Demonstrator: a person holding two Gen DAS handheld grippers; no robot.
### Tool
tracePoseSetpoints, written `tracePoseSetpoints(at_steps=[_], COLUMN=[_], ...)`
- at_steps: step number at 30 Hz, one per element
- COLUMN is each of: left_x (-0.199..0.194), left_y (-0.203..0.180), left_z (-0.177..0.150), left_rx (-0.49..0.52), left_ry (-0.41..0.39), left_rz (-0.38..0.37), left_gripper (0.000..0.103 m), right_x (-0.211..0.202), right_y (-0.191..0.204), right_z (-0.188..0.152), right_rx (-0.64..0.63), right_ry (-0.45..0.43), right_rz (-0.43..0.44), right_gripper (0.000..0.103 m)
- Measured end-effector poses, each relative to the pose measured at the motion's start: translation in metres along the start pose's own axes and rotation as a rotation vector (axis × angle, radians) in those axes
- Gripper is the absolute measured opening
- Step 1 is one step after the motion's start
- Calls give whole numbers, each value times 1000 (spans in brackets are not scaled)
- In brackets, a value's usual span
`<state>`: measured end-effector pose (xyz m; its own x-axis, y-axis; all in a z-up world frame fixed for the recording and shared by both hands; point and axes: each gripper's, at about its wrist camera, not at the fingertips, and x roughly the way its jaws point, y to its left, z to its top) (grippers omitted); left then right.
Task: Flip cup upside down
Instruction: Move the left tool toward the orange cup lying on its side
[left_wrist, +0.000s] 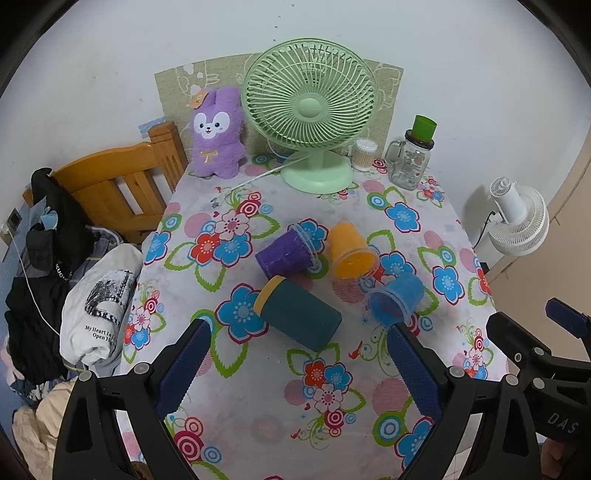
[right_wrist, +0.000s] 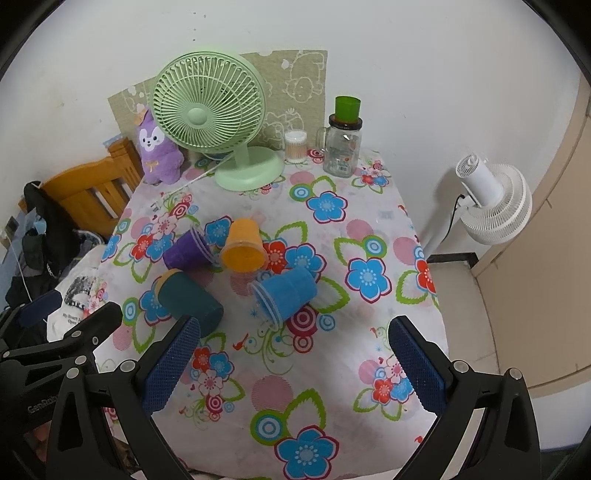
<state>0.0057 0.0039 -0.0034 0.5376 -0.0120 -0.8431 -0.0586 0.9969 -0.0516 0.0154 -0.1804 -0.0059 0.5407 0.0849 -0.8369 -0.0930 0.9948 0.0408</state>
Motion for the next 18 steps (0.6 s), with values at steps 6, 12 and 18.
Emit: tracePoseSetpoints(at_steps=[6, 12, 18], left_x=[17, 43, 70], left_y=[-15, -26, -38], left_z=[20, 38, 55], left_rx=[7, -6, -18], left_ry=[48, 74, 88], left_rz=[1, 3, 9], left_gripper=[97, 97, 97], right_x=[10, 37, 63], right_y=[-9, -19, -28], right_z=[15, 38, 63], right_rx=[21, 18, -21], right_ry=[18, 61, 59], right_rz=[33, 73, 72], right_gripper=[103, 103, 103])
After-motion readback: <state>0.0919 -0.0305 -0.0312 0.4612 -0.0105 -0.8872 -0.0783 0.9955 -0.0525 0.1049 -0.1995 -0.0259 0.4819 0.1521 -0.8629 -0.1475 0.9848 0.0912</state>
